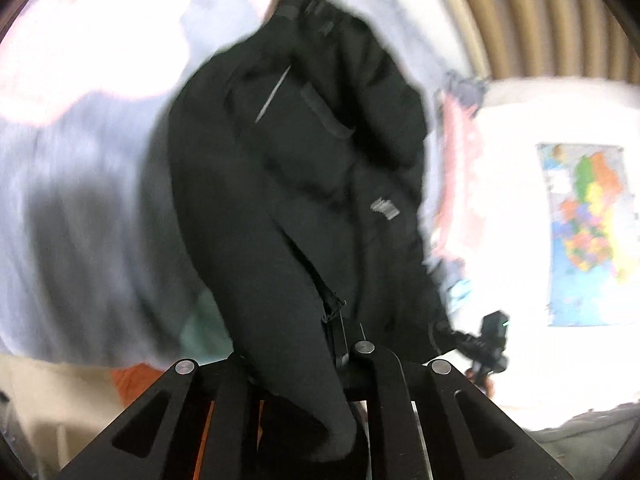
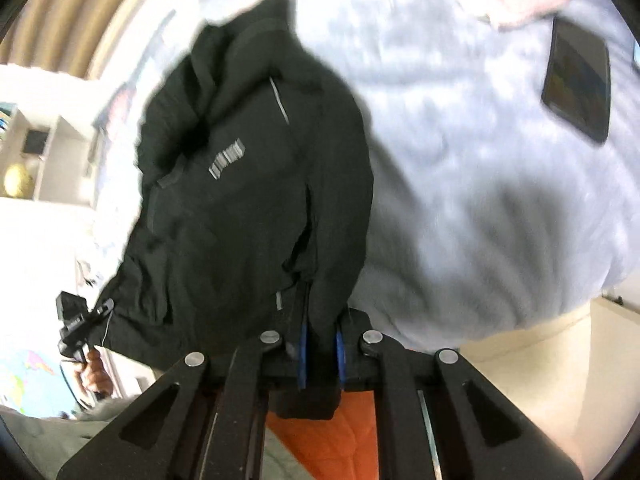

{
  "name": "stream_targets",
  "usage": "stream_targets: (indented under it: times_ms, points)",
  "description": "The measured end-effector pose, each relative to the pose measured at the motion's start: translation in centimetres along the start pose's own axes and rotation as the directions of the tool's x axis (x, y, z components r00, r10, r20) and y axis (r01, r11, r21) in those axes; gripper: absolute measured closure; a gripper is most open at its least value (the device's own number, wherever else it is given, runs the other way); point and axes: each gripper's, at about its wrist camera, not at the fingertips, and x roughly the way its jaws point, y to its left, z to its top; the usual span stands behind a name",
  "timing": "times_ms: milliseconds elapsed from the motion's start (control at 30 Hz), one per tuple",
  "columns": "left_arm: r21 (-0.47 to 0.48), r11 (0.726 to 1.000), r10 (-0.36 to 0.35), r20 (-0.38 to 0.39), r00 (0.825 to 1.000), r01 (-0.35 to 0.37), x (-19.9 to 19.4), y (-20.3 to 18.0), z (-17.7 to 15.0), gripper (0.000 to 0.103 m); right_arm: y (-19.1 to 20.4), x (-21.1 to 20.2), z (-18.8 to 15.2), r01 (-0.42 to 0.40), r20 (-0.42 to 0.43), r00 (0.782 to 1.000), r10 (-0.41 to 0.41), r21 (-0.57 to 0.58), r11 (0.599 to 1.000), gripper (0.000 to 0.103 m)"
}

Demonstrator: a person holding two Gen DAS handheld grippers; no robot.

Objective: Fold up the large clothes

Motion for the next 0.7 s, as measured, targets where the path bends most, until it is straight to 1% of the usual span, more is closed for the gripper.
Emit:
stream_targets:
  times_ms: [100, 167, 233, 333, 400, 500, 633, 700]
  points:
    - [0.022, 0.999, -0.051, 0.065, 0.997, 0.05, -1.6, -2.0, 1.9, 0.092, 1.5, -2.5, 2.3, -0.038, 0.063, 0.997, 0.039, -0.02, 0.999, 0.089]
    - [0.036, 0.996, -0.089, 0.111, 0.99, 0.086, -2.8, -3.4, 3.2, 0.092, 3.2, -3.7, 3.9, -0.048, 0.1, 0.994, 0.052, -0.044, 0.998, 0.089]
    - [0.055, 0.993, -0.109, 0.146, 0.983, 0.102, -3.4, -4.8, 4.5, 0.092, 4.9, -4.8, 5.4, -0.051, 0.135, 0.989, 0.061, -0.076, 0.996, 0.089]
    - [0.086, 0.991, -0.114, 0.182, 0.977, 0.1, -5.0, -6.0, 6.2, 0.092, 6.9, -7.1, 7.9, -0.052, 0.19, 0.979, 0.076, -0.129, 0.99, 0.089]
    - [0.1, 0.99, -0.122, 0.203, 0.972, 0.103, -5.9, -6.9, 7.4, 0.092, 7.5, -8.5, 9.0, -0.058, 0.215, 0.973, 0.089, -0.146, 0.988, 0.089]
    - [0.119, 0.987, -0.137, 0.23, 0.963, 0.112, -6.9, -8.1, 9.3, 0.091, 9.0, -9.8, 11.7, -0.054, 0.243, 0.965, 0.097, -0.177, 0.983, 0.089]
    - [0.15, 0.983, -0.144, 0.254, 0.956, 0.109, -6.7, -9.8, 12.2, 0.09, 11.7, -10.6, 16.0, -0.03, 0.274, 0.957, 0.092, -0.221, 0.975, 0.089]
    - [0.162, 0.981, -0.143, 0.259, 0.955, 0.103, -6.5, -10.7, 14.2, 0.09, 12.8, -10.6, 18.0, -0.014, 0.287, 0.954, 0.082, -0.233, 0.972, 0.089]
